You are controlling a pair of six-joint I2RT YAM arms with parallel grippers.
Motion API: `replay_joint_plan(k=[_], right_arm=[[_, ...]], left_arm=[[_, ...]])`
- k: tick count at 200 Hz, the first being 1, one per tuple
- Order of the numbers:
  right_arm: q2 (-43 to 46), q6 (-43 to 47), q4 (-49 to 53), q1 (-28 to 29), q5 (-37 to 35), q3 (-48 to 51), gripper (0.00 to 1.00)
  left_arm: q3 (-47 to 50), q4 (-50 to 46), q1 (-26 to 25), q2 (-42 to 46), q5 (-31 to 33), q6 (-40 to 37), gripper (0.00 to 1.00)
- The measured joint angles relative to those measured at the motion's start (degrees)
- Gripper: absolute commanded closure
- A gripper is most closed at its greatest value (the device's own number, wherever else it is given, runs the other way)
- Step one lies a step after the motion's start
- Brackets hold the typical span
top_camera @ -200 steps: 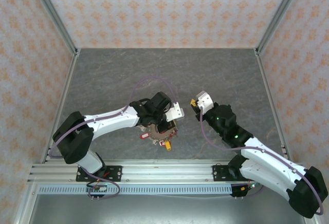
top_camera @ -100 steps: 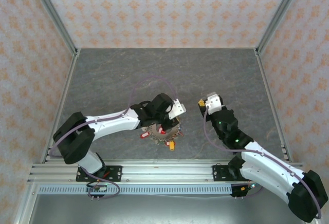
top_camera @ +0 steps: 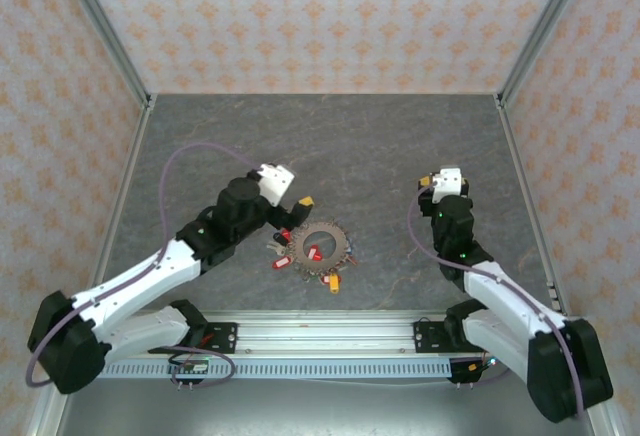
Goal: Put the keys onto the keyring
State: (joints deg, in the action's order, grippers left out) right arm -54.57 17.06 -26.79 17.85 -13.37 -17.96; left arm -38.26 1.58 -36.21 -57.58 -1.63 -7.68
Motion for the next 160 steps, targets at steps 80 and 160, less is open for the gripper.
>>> replay_joint_plan(k=[80, 160], right_arm=[[-23.96, -2.71, -13.68, -5.14, 4.44, -0.79, 0.36], [-31.56, -6.27, -31.74, -12.35, 12.22, 4.00, 0.34]], left_arm=[[8.44, 1.07, 15.76, 8.39, 11.87, 4.55, 0.00], [13.66, 6.60, 23.47, 7.54, 14.45, 5.25, 0.00]])
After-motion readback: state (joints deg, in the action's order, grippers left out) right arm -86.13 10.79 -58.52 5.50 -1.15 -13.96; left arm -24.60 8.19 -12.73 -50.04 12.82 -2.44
